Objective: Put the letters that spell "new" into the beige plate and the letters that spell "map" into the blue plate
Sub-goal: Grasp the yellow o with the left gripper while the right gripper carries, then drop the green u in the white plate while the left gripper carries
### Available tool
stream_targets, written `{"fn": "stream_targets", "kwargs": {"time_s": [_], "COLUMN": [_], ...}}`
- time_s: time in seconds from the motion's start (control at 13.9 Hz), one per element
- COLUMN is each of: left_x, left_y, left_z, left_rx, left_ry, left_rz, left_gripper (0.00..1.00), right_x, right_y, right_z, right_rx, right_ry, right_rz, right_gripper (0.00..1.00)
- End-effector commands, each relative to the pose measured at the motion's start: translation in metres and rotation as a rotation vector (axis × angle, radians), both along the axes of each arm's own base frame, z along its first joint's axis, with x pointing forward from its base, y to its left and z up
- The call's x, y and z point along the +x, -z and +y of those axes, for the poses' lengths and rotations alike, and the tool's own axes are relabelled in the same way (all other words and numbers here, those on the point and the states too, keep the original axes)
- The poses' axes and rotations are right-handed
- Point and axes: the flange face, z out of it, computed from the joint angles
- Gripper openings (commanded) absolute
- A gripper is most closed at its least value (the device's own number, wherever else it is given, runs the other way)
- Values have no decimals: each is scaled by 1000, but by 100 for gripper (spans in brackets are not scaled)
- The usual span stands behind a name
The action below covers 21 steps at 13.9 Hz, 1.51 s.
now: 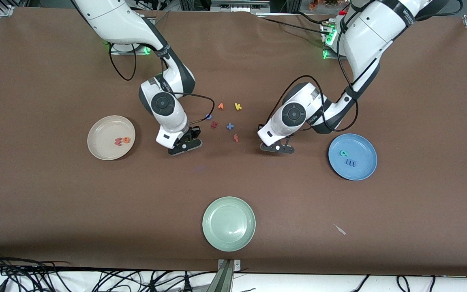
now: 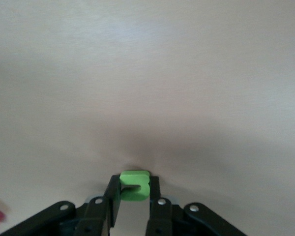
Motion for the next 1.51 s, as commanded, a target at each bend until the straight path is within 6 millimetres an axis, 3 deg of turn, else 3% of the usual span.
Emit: {"fn": "stream_targets", "kwargs": {"time_s": [0.0,0.36,0.43,0.58,0.72,0.94,1.01,1.08,1.23,1.44], "left_x": [5,4,3,3,3,10,12,17,31,61], "left_y": [0,8,8,8,8,-1,-4,-16,-38,-73], "left_z": [0,-3,-4,-4,-4,0,3,4,15,58], "left_rx": [1,-14,-14,-14,-14,-11,-5,9,46,64], "left_ry": [-1,-7,-5,-2,-2,-6,-5,-2,19,89], "left_rz": [-31,-36,-36,-36,-36,-44,-42,-45,-28,-11], "left_gripper": [58,51,46,25,15,12,12,12,12,12], "right_x": [8,2,2,-3,-7,-12,-12,-11,-5,25], "right_y": [-38,-59,-59,-57,-54,-41,-37,-37,-51,-105], "right_z": [-41,-130,-147,-184,-214,-234,-236,-237,-233,-217], "right_rx": [-44,-71,-77,-85,-94,-108,-112,-111,-112,-139], "right_ry": [-77,-194,-206,-231,-219,-195,-185,-158,-102,-27], "right_rz": [20,25,31,45,67,98,107,111,134,247], "right_gripper": [17,17,17,17,17,19,41,96,100,100]}}
